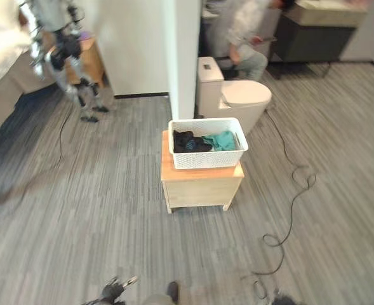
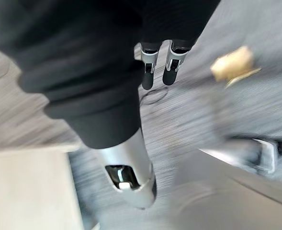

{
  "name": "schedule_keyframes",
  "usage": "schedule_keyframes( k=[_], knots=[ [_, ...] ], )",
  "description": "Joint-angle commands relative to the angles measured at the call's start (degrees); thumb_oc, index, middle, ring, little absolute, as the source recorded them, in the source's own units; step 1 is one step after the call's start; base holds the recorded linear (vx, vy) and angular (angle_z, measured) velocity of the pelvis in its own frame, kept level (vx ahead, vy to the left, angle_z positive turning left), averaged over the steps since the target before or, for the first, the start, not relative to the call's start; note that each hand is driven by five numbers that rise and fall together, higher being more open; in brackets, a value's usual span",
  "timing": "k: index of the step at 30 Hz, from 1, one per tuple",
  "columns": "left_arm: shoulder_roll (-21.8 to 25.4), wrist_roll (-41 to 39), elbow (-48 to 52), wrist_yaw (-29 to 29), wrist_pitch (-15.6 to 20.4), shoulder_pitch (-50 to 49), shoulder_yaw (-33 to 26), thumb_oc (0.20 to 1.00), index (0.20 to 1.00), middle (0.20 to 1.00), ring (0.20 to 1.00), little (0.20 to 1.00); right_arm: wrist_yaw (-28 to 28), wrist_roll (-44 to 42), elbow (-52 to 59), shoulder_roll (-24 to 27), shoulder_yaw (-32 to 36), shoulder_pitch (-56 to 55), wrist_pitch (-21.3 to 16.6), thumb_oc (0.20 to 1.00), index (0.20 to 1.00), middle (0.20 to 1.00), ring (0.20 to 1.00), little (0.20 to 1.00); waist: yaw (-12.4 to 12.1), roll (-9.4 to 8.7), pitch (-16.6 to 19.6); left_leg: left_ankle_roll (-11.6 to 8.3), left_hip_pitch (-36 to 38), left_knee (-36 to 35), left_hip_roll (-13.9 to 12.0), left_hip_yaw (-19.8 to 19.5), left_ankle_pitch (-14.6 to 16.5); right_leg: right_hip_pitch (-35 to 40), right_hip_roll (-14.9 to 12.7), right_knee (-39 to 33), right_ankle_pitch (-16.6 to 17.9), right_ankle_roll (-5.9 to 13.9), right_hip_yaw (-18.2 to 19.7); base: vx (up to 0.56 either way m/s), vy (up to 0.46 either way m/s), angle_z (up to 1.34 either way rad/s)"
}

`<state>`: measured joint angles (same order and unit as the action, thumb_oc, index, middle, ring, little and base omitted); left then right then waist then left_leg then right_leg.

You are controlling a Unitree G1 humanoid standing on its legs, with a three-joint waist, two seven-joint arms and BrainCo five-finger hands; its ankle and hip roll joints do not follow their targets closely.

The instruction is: Grab the laundry basket,head to the washer,open it,put in the laundry and shut it.

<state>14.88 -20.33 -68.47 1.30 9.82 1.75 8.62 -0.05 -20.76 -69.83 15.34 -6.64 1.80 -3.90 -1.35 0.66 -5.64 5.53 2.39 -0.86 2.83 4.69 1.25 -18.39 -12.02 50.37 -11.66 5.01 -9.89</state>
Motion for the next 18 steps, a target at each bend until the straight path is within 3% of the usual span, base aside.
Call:
schedule_keyframes(
  k=[1, 2, 5, 7, 8, 10, 11, 13, 14, 15, 16, 18],
  knots=[
    [3.0, -2.2, 1.7, 0.4, 2.1, 2.0, -2.1, 1.0, 1.0, 1.0, 1.0, 1.0, 0.0, -1.3, -1.1, 2.8, 1.4, 3.3, -0.8, 1.0, 1.0, 1.0, 1.0, 1.0, -1.8, 0.91, -0.9, -3.79, -2.1, 4.6, -1.7, -0.9, 3.0, 12.1, -2.1, -31.1, 9.3, 2.06, -7.2, 0.22, -0.136, 0.03],
    [3.0, -2.2, 1.7, 0.4, 2.1, 2.1, -2.0, 1.0, 1.0, 1.0, 1.0, 1.0, 0.0, -1.3, -1.1, 2.9, 1.5, 3.4, -0.8, 1.0, 1.0, 1.0, 1.0, 1.0, -1.7, 1.07, -1.2, -3.67, -2.2, 4.7, -1.8, -0.8, 2.5, 12.5, -1.9, -31.9, 10.1, 1.55, -7.8, 0.24, -0.202, 0.16],
    [2.9, -2.7, 3.3, 0.5, 2.8, 3.4, -1.3, 1.0, 1.0, 1.0, 1.0, 1.0, -0.5, -1.8, -1.8, 3.8, 3.0, 3.6, -0.5, 1.0, 1.0, 1.0, 1.0, 1.0, -0.9, -0.04, -0.9, -5.18, -0.3, 4.4, -1.7, -2.1, 4.2, 12.4, -4.6, -45.4, 16.2, 4.13, -4.2, 0.21, -0.194, 0.37],
    [2.8, -2.7, 3.8, 0.5, 3.0, 3.6, -0.9, 1.0, 1.0, 1.0, 1.0, 1.0, -0.6, -1.8, -2.0, 4.0, 3.3, 3.6, -0.5, 1.0, 1.0, 1.0, 1.0, 1.0, -0.8, -0.4, -1.0, -5.48, 0.6, 4.5, -1.8, -2.2, 4.8, 12.5, -5.1, -47.7, 18.4, 4.95, -2.4, 0.2, -0.203, 0.4],
    [2.5, -2.9, 4.8, 0.3, 3.4, 3.5, -0.5, 1.0, 1.0, 1.0, 1.0, 1.0, -0.4, -1.7, -2.3, 4.5, 3.9, 3.2, -0.3, 1.0, 1.0, 1.0, 1.0, 1.0, -0.3, -1.24, -0.4, -6.25, 2.2, 4.1, -2.4, -2.6, 5.5, 12.3, -5.4, -49.9, 20.7, 6.24, 0.5, 0.26, -0.289, 0.4],
    [2.7, -3.6, 5.3, 0.2, 3.7, 3.3, -0.4, 1.0, 1.0, 1.0, 1.0, 1.0, -0.2, -2.2, -2.1, 4.7, 4.5, 2.0, -0.6, 1.0, 1.0, 1.0, 1.0, 1.0, -0.1, -2.92, 0.7, -7.74, 3.9, 3.6, -3.4, -3.2, 6.2, 13.9, -4.4, -50.2, 20.0, 6.21, 2.6, 0.3, -0.366, 0.45],
    [2.7, -3.6, 5.4, 0.2, 3.7, 3.3, -0.3, 1.0, 1.0, 1.0, 1.0, 1.0, -0.2, -2.2, -2.1, 4.7, 4.5, 2.0, -0.6, 1.0, 1.0, 1.0, 1.0, 1.0, -0.1, -2.9, 0.6, -7.76, 4.0, 3.6, -3.4, -3.1, 6.2, 13.9, -4.3, -50.1, 19.9, 6.2, 2.6, 0.25, -0.339, 0.2],
    [2.1, -3.7, 5.1, 0.2, 3.6, 2.9, -0.4, 1.0, 1.0, 1.0, 1.0, 1.0, 0.1, -2.5, -1.8, 4.5, 4.5, 0.2, -0.8, 1.0, 1.0, 1.0, 1.0, 1.0, 0.3, -3.13, 2.1, -9.47, 5.8, 3.1, -7.3, -5.1, 6.2, 14.2, -1.3, -47.7, 16.9, 5.02, 2.1, 0.27, -0.55, -0.04],
    [1.7, -5.9, 6.4, 0.3, 3.7, 2.1, -1.5, 1.0, 1.0, 1.0, 1.0, 1.0, -0.2, -2.7, -0.1, 4.8, 3.9, -0.8, -1.7, 1.0, 1.0, 1.0, 1.0, 1.0, 0.5, -3.23, 2.3, -11.39, 3.1, 10.2, -10.9, -7.2, 4.0, 15.9, 2.7, -46.8, 13.0, 2.22, 1.0, 0.2, -0.598, 0.03],
    [1.7, -5.9, 6.4, 0.3, 3.7, 2.1, -1.5, 1.0, 1.0, 1.0, 1.0, 1.0, -0.2, -2.7, -0.1, 4.8, 3.9, -0.8, -1.7, 1.0, 1.0, 1.0, 1.0, 1.0, 0.6, -3.17, 2.3, -11.42, 2.9, 10.5, -11.0, -7.4, 4.1, 15.8, 2.8, -46.8, 13.0, 2.19, 0.9, 0.12, -0.618, 0.31],
    [1.5, -7.4, 8.1, 0.8, 3.6, 1.9, -2.4, 1.0, 1.0, 1.0, 1.0, 1.0, -1.0, -3.4, 1.8, 5.7, 4.0, -1.1, -2.0, 1.0, 1.0, 1.0, 1.0, 1.0, 0.2, -3.9, 1.0, -10.78, -1.9, 20.1, -10.3, -10.0, 1.2, 17.4, 4.2, -47.1, 11.9, 0.27, 1.1, -0.01, -0.183, 0.2],
    [1.5, -9.1, 9.2, 1.3, 3.9, 1.8, -3.0, 1.0, 1.0, 1.0, 1.0, 1.0, -1.7, -3.5, 2.9, 6.4, 4.5, -1.3, -2.1, 1.0, 1.0, 1.0, 1.0, 1.0, 0.2, -4.32, 0.4, -10.59, -4.0, 22.8, -10.3, -10.6, 0.0, 18.4, 4.8, -47.5, 11.2, -0.5, 1.2, 0.0, -0.186, -0.01]
  ],
)
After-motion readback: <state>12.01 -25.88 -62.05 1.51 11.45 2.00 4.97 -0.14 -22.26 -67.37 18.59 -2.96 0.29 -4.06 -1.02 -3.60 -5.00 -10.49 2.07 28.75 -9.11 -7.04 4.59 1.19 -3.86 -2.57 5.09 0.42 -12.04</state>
